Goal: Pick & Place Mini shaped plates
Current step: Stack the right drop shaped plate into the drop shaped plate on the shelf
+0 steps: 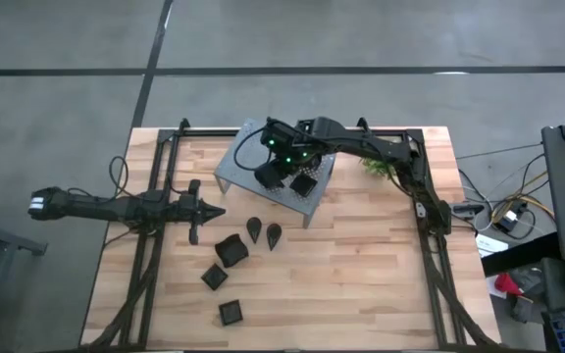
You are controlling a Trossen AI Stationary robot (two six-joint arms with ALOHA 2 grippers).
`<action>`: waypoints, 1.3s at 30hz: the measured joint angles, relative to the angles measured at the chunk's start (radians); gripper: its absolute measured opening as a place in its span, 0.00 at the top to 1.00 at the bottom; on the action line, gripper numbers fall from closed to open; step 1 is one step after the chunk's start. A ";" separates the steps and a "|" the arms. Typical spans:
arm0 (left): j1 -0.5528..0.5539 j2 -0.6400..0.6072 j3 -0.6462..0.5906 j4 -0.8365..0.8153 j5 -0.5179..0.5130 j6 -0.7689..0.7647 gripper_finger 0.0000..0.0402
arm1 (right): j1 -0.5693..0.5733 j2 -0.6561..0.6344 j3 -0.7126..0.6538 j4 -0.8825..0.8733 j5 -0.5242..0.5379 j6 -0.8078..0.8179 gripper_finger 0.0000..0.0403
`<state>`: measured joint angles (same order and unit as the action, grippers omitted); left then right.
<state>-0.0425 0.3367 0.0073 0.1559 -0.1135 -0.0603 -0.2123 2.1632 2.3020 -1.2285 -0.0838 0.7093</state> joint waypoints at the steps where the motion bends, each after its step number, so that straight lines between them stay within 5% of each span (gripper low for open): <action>1: 0.000 0.000 0.000 0.000 0.000 0.000 1.00 | 0.001 0.000 -0.007 -0.001 0.001 0.009 0.98; 31: 0.000 0.000 0.000 0.000 0.000 0.000 1.00 | 0.003 0.000 -0.064 0.044 0.050 0.070 0.98; 39: 0.000 0.000 0.000 0.000 0.000 0.000 1.00 | 0.002 0.000 -0.065 0.049 0.064 0.071 0.86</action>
<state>-0.0426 0.3367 0.0072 0.1555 -0.1135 -0.0602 -0.2104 2.1635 2.2372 -1.1791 -0.0198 0.7800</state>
